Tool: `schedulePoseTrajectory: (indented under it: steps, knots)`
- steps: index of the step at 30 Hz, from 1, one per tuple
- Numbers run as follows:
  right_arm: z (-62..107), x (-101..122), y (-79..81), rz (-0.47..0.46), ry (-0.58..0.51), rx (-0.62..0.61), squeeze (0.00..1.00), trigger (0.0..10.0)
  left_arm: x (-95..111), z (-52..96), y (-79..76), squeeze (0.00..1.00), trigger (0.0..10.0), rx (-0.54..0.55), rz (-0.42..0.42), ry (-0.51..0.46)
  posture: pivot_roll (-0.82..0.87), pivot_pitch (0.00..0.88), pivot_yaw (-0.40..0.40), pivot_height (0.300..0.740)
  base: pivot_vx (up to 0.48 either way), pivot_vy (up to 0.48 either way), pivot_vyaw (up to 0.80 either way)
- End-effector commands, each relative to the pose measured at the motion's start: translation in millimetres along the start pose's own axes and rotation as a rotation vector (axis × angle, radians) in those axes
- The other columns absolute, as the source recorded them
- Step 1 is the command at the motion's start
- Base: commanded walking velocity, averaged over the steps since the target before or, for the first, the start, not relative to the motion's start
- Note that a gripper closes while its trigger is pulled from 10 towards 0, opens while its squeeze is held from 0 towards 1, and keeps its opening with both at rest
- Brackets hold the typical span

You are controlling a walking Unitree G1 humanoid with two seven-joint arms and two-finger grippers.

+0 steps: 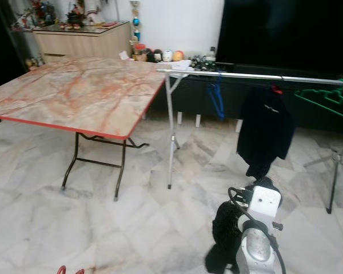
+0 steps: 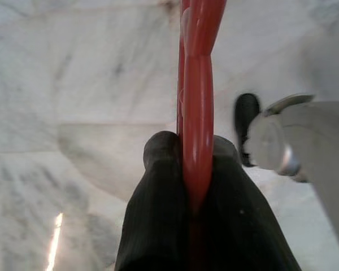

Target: Hang hanger

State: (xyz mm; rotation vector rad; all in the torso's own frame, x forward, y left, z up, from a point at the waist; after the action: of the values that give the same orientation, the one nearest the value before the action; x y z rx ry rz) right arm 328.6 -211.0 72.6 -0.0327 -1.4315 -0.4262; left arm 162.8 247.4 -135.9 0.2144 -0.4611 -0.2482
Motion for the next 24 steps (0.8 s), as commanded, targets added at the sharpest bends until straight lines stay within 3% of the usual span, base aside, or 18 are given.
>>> schedulePoseTrajectory:
  steps: [1, 17, 24]
  knots:
    - [-1.2, 11.3, -1.8, 0.004, -0.034, 0.001, 0.0, 10.0, -0.9, -0.1, -0.7, 0.0, 10.0, -0.003, -0.012, 0.006, 0.01, 0.0, 0.008, 0.74, 0.0, 0.446, 0.0]
    - [1.7, -2.7, 17.7, -0.013, 0.013, 0.048, 0.0, 10.0, -19.3, 3.4, 4.0, 0.0, 10.0, -0.015, -0.031, 0.044, 0.04, 0.0, 0.017, 0.74, 0.0, 0.447, 0.0]
    - [3.0, -11.2, 24.0, -0.012, 0.039, 0.072, 0.0, 10.0, -18.4, 3.6, 4.1, 0.0, 10.0, -0.027, -0.031, 0.033, 0.05, 0.0, 0.019, 0.74, 0.0, 0.443, 0.0]
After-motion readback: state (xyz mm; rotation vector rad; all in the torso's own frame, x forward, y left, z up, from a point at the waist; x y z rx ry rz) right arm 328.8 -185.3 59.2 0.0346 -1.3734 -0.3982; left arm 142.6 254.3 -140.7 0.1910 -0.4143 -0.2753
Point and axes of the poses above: a point about 5 cm out from each wrist's last joint towards the gripper, its own z axis pointing back from the gripper into the wrist, its own x axis along the axis of the wrist's last joint, y = z × x, the point moved 5 cm from there along -z, pointing out of the wrist towards the gripper, and after that the axes turned 15 degrees about -z, right-handed, at the moved point
